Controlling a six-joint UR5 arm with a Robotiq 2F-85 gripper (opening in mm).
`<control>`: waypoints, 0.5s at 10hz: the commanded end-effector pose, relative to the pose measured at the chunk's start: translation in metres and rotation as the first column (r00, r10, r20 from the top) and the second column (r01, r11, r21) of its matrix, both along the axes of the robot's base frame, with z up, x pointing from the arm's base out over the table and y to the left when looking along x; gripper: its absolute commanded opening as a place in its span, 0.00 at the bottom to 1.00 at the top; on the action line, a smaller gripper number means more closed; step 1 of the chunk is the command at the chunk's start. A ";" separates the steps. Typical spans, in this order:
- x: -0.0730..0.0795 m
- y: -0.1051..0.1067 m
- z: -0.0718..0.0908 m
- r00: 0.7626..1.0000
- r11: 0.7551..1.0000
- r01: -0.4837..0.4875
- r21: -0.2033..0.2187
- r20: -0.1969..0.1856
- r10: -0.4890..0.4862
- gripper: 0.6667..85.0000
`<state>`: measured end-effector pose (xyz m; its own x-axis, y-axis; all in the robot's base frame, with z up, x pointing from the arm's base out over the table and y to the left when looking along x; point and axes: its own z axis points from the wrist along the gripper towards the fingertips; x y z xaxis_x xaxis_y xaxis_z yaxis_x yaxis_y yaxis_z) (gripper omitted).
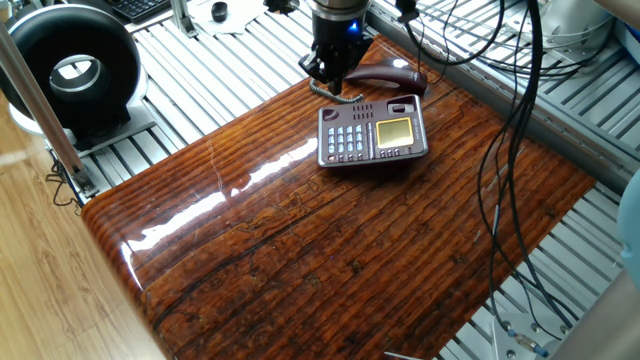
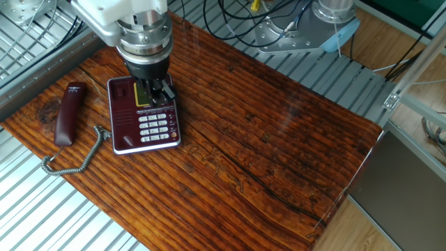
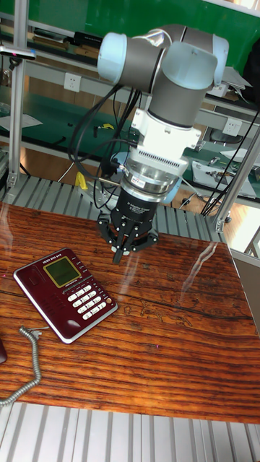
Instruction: Place the handset of the telephone on the corresponding phone cradle
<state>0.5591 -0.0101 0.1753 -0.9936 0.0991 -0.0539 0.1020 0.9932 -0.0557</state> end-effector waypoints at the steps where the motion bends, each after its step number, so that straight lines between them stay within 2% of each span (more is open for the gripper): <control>1: 0.003 0.001 -0.004 1.000 1.000 -0.027 0.002 0.006 0.027 0.00; 3: 0.006 0.008 -0.006 0.999 0.999 -0.036 0.023 0.020 0.035 0.00; 5: 0.007 0.008 -0.006 0.999 0.999 -0.035 0.024 0.025 0.034 0.00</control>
